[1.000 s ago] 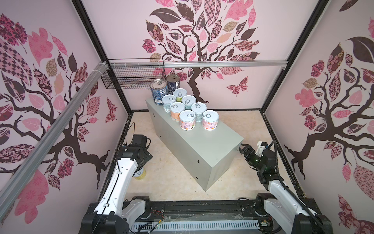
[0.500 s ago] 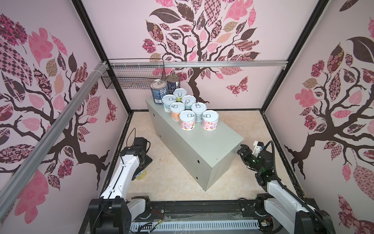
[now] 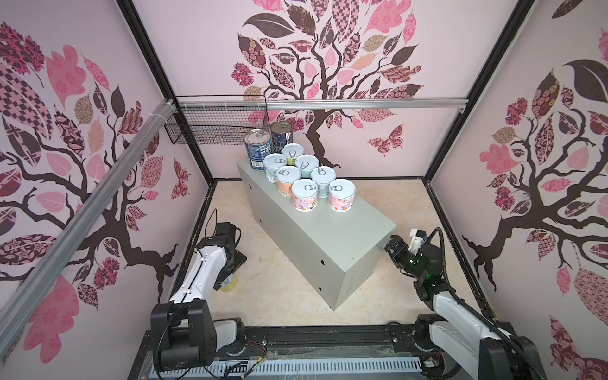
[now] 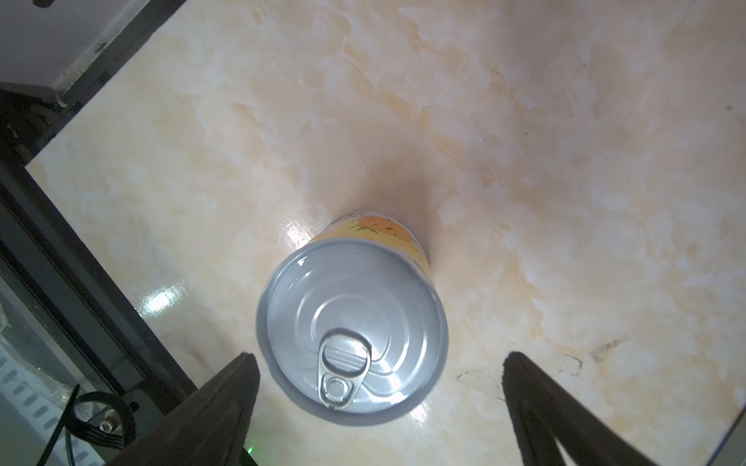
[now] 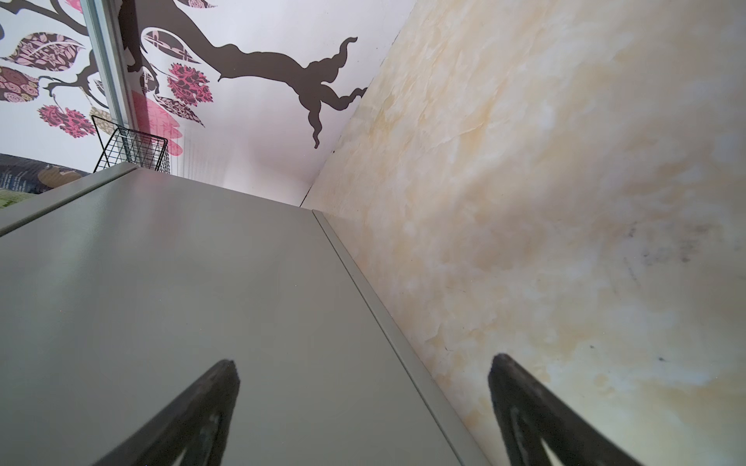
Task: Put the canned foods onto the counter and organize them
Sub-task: 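Lower the left gripper and close it on the yellow-labelled can, then lift the yellow-labelled can off the floor with the left gripper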
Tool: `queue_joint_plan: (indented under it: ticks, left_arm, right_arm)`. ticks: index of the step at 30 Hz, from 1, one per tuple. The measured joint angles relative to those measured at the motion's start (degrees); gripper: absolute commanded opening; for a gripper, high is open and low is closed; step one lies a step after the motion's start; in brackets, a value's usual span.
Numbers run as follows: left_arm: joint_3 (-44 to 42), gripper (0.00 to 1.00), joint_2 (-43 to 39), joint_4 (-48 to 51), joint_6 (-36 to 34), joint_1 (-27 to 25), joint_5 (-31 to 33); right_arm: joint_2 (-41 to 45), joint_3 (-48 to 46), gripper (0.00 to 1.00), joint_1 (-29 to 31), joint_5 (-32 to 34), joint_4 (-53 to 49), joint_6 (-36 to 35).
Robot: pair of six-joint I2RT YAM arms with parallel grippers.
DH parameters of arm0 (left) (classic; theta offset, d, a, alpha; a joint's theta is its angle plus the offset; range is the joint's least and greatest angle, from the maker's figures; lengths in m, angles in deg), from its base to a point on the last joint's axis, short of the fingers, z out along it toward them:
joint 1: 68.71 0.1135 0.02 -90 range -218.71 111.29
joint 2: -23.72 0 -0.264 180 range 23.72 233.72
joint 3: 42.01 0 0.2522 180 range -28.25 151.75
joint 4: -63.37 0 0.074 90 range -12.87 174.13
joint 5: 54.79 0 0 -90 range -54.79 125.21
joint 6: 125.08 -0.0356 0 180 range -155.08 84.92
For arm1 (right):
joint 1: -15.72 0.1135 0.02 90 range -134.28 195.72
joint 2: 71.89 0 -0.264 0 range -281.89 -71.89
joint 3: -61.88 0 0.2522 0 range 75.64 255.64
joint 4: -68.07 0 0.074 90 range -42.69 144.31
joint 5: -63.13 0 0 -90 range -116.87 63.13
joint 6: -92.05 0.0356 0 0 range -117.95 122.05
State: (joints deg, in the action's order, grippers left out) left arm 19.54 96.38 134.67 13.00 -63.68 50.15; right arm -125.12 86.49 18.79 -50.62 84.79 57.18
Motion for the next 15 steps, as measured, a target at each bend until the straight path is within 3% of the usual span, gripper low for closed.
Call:
queue_joint_plan:
  ticks: [15]
  left_arm:
    - [-2.9, 0.91, 5.0, -4.3, 0.1, 3.3, -2.1]
  right_arm:
    - [-2.2, 0.0, 1.00, 0.0, -0.1, 1.7, 0.0]
